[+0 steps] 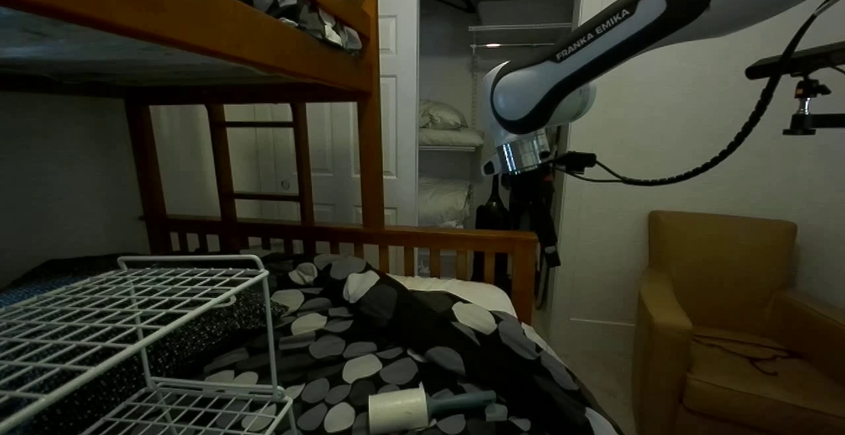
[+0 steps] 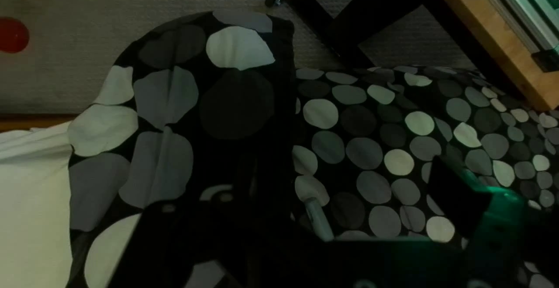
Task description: Put the lint roller on the right end of the bed then put the comforter over it
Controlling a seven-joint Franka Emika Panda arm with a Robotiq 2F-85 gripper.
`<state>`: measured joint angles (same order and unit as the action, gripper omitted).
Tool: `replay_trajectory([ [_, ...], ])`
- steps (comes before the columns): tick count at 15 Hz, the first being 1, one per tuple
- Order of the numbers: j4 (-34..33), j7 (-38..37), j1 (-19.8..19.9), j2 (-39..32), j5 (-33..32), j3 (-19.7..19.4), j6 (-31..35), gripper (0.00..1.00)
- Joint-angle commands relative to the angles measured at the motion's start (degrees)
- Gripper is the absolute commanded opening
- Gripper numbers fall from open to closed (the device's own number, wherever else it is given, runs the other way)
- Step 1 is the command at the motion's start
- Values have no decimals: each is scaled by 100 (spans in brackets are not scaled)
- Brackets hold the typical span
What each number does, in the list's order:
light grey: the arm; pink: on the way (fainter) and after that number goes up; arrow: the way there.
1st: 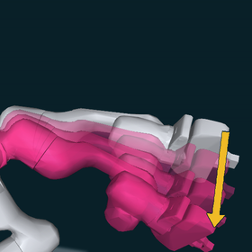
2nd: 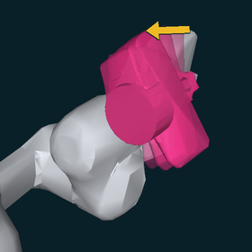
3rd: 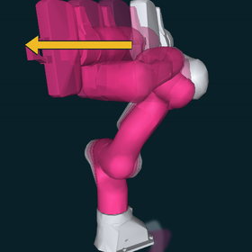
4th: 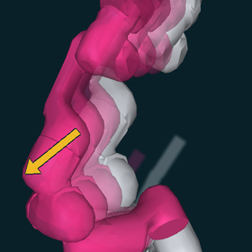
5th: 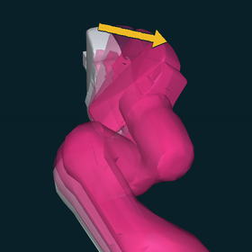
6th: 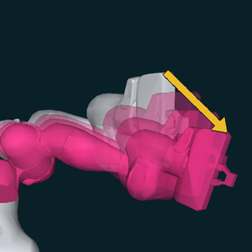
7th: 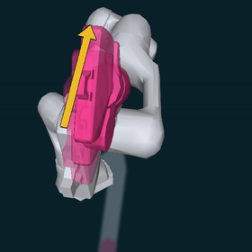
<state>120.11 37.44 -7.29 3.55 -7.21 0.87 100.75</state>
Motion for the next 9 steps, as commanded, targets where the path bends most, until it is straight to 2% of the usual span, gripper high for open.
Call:
replay_trajectory([
  [1,-127,335,-36,-624,82,259,668,100],
  [9,-138,472,-23,-1926,405,887,3146,100],
])
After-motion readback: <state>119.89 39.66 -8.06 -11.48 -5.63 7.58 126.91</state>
